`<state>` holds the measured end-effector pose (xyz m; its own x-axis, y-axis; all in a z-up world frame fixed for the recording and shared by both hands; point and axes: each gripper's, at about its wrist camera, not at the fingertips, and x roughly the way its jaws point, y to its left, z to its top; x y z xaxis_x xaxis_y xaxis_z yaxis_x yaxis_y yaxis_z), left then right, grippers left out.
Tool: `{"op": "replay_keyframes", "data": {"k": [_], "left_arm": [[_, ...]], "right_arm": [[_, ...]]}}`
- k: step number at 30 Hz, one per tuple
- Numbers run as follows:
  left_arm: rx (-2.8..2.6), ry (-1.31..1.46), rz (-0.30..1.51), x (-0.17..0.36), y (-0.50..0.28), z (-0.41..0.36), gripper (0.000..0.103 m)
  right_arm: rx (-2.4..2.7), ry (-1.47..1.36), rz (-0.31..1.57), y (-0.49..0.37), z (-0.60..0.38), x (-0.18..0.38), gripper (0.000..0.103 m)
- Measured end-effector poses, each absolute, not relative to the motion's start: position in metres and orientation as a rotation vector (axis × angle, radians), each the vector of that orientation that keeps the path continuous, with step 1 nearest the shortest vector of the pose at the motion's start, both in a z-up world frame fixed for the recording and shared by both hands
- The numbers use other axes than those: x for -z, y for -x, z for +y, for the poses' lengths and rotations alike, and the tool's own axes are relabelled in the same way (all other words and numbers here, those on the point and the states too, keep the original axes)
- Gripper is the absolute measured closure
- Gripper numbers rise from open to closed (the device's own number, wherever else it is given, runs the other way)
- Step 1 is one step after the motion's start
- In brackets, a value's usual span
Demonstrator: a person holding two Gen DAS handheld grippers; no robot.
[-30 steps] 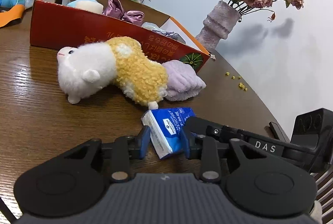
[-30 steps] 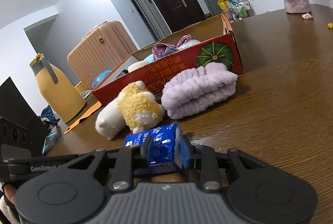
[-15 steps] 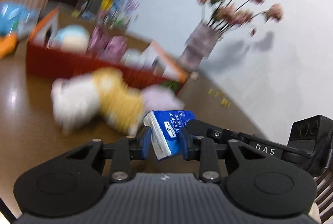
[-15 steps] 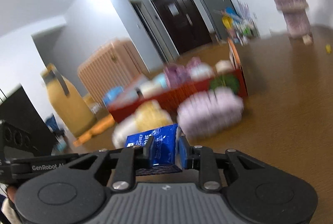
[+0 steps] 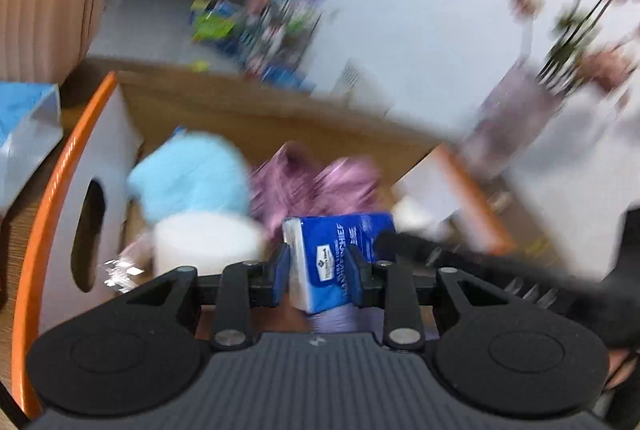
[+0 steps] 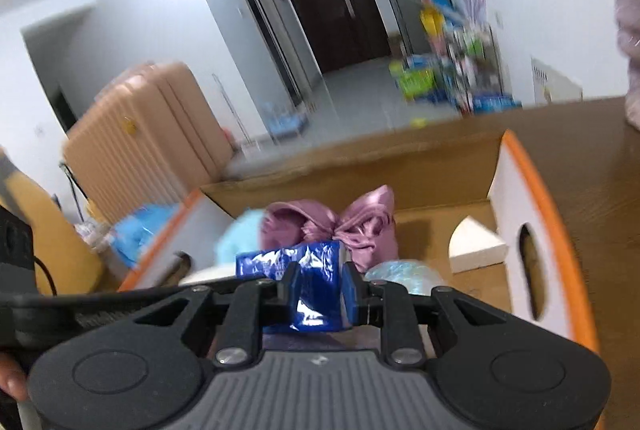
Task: Organize soft objects
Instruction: 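Carry the tissue pack with both grippers into the box and lower it, then open both grippers to release the tissue pack in the box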
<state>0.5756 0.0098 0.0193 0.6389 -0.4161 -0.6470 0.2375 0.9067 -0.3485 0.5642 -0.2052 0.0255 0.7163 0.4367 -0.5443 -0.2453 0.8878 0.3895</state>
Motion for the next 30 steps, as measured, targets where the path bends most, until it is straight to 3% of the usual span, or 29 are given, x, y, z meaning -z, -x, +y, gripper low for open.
{"op": "replay_keyframes", "data": {"k": [5, 13, 17, 18, 19, 21, 25, 30], "left_arm": [[0.414, 0.235, 0.758, -0.023, -0.572, 0.014, 0.069], [0.391, 0.212, 0.705, -0.044, -0.56, 0.013, 0.068], [0.351, 0.108, 0.583, -0.081, -0.53, 0.008, 0.065], [0.319, 0.072, 0.53, -0.092, -0.516, 0.008, 0.063], [0.271, 0.05, 0.481, -0.101, -0.498, 0.01, 0.056], [0.212, -0.007, 0.417, -0.114, -0.458, 0.013, 0.052], [0.196, -0.05, 0.343, -0.124, -0.378, 0.027, 0.032], [0.189, -0.045, 0.373, -0.104, -0.293, 0.033, 0.023]], "right_arm": [[-0.368, -0.195, 0.664, -0.567, -0.195, -0.028, 0.078], [-0.383, -0.224, 0.624, -0.562, -0.2, -0.042, 0.075], [-0.395, -0.164, 0.497, -0.529, -0.197, -0.08, 0.073], [-0.405, -0.159, 0.463, -0.52, -0.199, -0.089, 0.071], [-0.415, -0.167, 0.42, -0.503, -0.204, -0.1, 0.064], [-0.414, -0.182, 0.368, -0.473, -0.216, -0.112, 0.044], [-0.392, -0.115, 0.324, -0.408, -0.234, -0.121, 0.041], [-0.381, -0.098, 0.324, -0.326, -0.248, -0.111, 0.029]]}}
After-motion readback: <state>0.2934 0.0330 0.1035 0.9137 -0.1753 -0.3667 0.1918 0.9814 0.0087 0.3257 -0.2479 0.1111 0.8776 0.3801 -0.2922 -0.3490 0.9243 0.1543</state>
